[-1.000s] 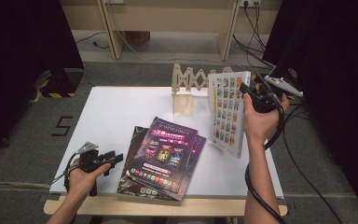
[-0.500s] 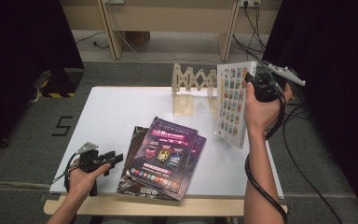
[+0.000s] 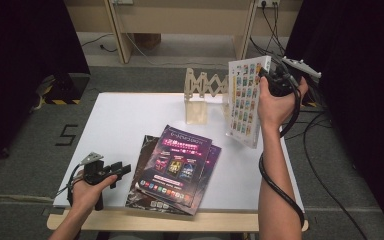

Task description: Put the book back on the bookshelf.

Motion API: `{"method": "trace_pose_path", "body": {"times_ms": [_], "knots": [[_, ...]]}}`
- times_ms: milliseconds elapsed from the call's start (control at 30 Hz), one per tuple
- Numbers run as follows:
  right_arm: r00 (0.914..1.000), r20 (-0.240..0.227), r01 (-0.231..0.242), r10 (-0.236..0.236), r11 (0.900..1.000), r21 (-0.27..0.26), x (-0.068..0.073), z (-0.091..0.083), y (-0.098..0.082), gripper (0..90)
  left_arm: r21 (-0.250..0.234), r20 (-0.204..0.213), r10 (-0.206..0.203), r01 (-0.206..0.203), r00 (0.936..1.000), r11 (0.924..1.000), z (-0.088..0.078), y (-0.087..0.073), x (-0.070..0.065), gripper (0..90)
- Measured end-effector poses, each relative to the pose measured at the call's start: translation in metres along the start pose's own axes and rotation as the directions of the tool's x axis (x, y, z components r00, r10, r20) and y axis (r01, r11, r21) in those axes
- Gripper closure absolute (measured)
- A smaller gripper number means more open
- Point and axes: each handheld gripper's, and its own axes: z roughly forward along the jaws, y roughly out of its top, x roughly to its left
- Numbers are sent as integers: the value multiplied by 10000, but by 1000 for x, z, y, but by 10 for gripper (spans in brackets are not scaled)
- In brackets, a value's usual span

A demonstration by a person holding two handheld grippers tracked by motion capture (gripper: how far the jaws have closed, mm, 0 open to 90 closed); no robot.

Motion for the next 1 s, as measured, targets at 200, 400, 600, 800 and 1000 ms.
{"method": "trace_pose_path", "body": {"times_ms": [200, 400, 600, 800, 1000], "knots": [[10000, 1, -69, 69, 10000, 2, -3, 11, 4, 743, 18, 2, -18, 18, 10000, 10000, 0, -1, 0, 505], [10000, 54, -68, 68, 10000, -20, -3, 22, 9, 743, 71, 34, -15, 15, 10000, 10000, 2, -2, 0, 504], [9999, 134, -56, 56, 10000, -16, -2, 31, 11, 743, 58, -8, -48, 48, 10000, 10000, 0, -3, 2, 504], [9993, 350, -96, 96, 10000, -19, -6, 37, 12, 743, 38, -21, -33, 33, 10000, 10000, 0, -3, 3, 504], [9994, 346, 52, -49, 10000, -60, -4, 44, 14, 743, 92, 11, -21, 21, 10000, 10000, 1, -3, 1, 504]]}}
